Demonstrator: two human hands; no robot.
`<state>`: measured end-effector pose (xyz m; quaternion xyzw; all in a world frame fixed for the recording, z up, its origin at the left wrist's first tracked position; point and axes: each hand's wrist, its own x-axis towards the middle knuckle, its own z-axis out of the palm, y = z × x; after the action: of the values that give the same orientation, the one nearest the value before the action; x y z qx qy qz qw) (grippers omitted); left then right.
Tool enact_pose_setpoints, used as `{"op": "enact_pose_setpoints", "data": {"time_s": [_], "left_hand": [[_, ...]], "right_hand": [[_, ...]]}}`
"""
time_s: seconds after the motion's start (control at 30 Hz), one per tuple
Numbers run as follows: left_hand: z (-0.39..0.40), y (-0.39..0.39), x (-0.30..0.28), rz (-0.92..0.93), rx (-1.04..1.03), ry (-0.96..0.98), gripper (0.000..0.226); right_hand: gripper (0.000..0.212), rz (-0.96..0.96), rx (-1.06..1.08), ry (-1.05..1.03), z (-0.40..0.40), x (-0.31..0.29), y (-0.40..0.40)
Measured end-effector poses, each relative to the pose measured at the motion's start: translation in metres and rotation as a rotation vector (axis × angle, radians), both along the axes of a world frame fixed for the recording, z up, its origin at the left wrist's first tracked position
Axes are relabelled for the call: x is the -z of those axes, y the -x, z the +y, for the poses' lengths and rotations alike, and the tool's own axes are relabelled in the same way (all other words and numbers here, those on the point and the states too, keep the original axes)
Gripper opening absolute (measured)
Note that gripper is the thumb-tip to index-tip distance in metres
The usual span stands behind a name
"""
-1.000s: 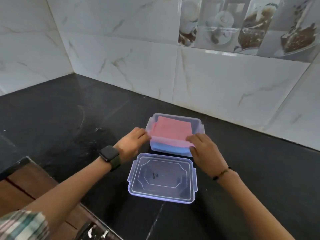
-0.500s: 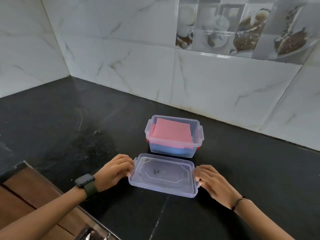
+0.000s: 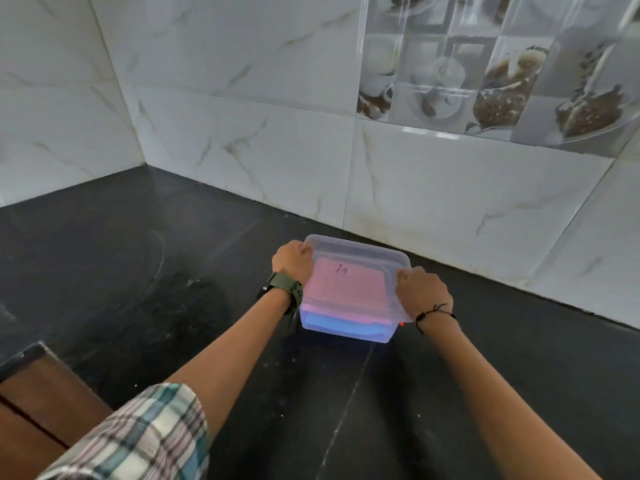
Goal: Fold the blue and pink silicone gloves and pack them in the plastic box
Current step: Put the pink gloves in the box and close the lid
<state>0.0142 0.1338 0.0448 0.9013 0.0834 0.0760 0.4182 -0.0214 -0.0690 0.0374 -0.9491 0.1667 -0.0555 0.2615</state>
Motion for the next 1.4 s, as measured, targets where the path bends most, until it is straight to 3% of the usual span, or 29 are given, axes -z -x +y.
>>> {"op": "enact_pose_setpoints", "data": {"time_s": [0.17,0.4,0.6,0.7,0.87,1.2,1.4], "left_hand": [[-0.005,-0.026,0.018,0.189,-0.037,-0.282,0.039],[-0.007,-0.032,0.028,0.159,-0.055,-0.258,0.037],[-0.006,-0.042,0.032,0.216,0.003,-0.413,0.039],[-0.005,-0.048,0.035,0.273,-0.001,-0.445,0.038],[-0.018,-0.054,0.04,0.142,0.015,-0.451,0.041],[-0.213,-0.098,0.027,0.055,0.339,-0.332,0.043],[-0.265,-0.119,0.035,0.062,0.372,-0.362,0.042]], "right_hand": [[0.03,0.033,-0.04,0.253,0.007,-0.002,-0.019],[0.031,0.062,-0.073,0.501,0.005,0.014,-0.028],[0.026,0.061,0.005,0.366,0.004,0.023,-0.031],[0.028,0.052,0.002,0.188,0.002,0.025,-0.032],[0.031,0.027,0.04,-0.146,-0.023,0.029,-0.026],[0.037,-0.069,0.327,-0.066,-0.198,0.01,-0.025],[0.038,-0.01,0.354,-0.029,-0.246,0.02,-0.045]]}}
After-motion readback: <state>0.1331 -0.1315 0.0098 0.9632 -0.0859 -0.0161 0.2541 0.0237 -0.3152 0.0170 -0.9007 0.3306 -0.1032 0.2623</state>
